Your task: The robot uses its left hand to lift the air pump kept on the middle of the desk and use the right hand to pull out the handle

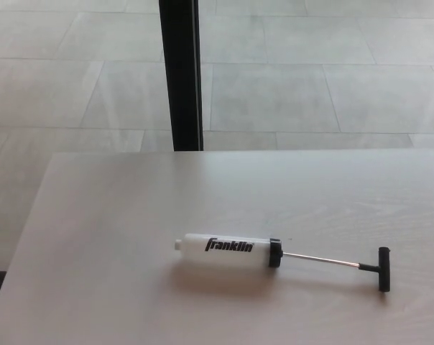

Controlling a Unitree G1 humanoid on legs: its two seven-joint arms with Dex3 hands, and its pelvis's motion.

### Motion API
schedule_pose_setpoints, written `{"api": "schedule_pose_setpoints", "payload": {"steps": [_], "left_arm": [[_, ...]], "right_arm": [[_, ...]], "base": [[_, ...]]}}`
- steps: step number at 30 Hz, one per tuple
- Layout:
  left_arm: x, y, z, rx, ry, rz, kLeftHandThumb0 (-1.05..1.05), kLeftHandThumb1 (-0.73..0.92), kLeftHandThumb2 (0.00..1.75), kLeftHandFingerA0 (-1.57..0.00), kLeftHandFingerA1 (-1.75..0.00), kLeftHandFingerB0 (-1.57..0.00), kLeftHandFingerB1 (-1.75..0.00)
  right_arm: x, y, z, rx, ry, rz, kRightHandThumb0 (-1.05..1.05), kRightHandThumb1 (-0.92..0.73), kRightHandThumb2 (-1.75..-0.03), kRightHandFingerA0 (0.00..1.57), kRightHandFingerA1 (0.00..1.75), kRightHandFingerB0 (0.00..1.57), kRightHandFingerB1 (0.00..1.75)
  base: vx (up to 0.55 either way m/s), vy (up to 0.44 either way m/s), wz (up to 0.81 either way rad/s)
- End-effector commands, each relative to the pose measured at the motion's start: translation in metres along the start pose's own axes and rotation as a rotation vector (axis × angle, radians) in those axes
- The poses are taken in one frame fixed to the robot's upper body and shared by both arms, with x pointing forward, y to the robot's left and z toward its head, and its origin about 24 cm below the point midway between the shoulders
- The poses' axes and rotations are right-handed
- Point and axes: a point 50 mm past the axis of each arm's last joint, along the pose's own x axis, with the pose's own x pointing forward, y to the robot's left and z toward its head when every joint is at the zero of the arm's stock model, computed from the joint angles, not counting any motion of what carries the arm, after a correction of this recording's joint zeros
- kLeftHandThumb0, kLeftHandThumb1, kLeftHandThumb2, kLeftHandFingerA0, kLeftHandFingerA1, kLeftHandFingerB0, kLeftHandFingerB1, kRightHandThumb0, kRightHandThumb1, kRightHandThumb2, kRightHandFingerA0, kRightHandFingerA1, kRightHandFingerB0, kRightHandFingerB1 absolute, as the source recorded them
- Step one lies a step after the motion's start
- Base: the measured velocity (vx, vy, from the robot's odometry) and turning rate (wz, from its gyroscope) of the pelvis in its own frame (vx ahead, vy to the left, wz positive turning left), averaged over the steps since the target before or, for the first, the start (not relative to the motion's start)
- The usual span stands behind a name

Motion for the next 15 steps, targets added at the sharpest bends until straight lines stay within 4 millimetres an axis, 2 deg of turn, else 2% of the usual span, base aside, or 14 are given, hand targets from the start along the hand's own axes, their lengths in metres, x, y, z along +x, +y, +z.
{"api": "schedule_pose_setpoints", "payload": {"steps": [1,5,6,9,10,11,12,15], "left_arm": [[-0.014,0.032,-0.081,-0.558,0.124,0.202,-0.70,0.77,0.61,-0.17,-0.60,-0.20,-0.42],[-0.017,0.036,-0.092,-0.517,0.181,0.241,-0.70,0.81,0.64,-0.23,-0.64,-0.19,-0.43],[-0.016,0.036,-0.092,-0.534,0.183,0.241,-0.67,0.80,0.63,-0.21,-0.62,-0.18,-0.43],[-0.018,0.040,-0.100,-0.527,0.202,0.248,-0.68,0.81,0.64,-0.21,-0.64,-0.17,-0.43],[-0.018,0.040,-0.099,-0.531,0.204,0.255,-0.69,0.79,0.63,-0.21,-0.64,-0.19,-0.45],[-0.018,0.040,-0.099,-0.540,0.204,0.263,-0.68,0.79,0.63,-0.24,-0.66,-0.22,-0.45],[-0.018,0.039,-0.100,-0.560,0.205,0.268,-0.67,0.78,0.63,-0.35,-0.69,-0.26,-0.46],[-0.014,0.032,-0.096,-0.563,0.192,0.220,-0.68,0.78,0.63,-0.39,-0.67,-0.26,-0.48]], "right_arm": [[-0.013,-0.056,-0.049,0.535,0.095,-0.333,-0.84,-0.66,-0.99,0.00,0.24,0.03,0.15],[-0.015,-0.047,-0.061,0.536,0.142,-0.279,-0.90,-0.71,-1.02,0.00,0.15,0.00,0.05],[-0.016,-0.045,-0.066,0.568,0.136,-0.280,-0.71,-0.83,-0.67,0.00,0.11,0.00,0.12],[-0.019,-0.039,-0.075,0.525,0.160,-0.241,-0.73,-0.84,-0.67,0.00,0.14,0.00,0.13],[-0.019,-0.038,-0.075,0.533,0.162,-0.236,-0.75,-0.83,-0.66,0.00,0.17,0.00,0.18],[-0.019,-0.036,-0.076,0.537,0.166,-0.228,-0.89,-0.71,-1.03,0.00,0.20,0.00,0.07],[-0.018,-0.031,-0.078,0.537,0.172,-0.205,-0.78,-0.67,-1.05,0.00,0.24,0.00,0.18],[-0.017,-0.018,-0.079,0.497,0.157,-0.165,-0.75,-0.63,-1.04,0.02,0.33,0.03,0.23]], "base": [[0.00,0.000,0.00],[0.00,0.000,0.00],[0.00,0.000,0.00],[0.00,0.000,0.00],[0.00,0.000,0.00],[0.00,0.000,0.00],[0.00,0.000,0.00],[0.00,0.000,0.00]]}}
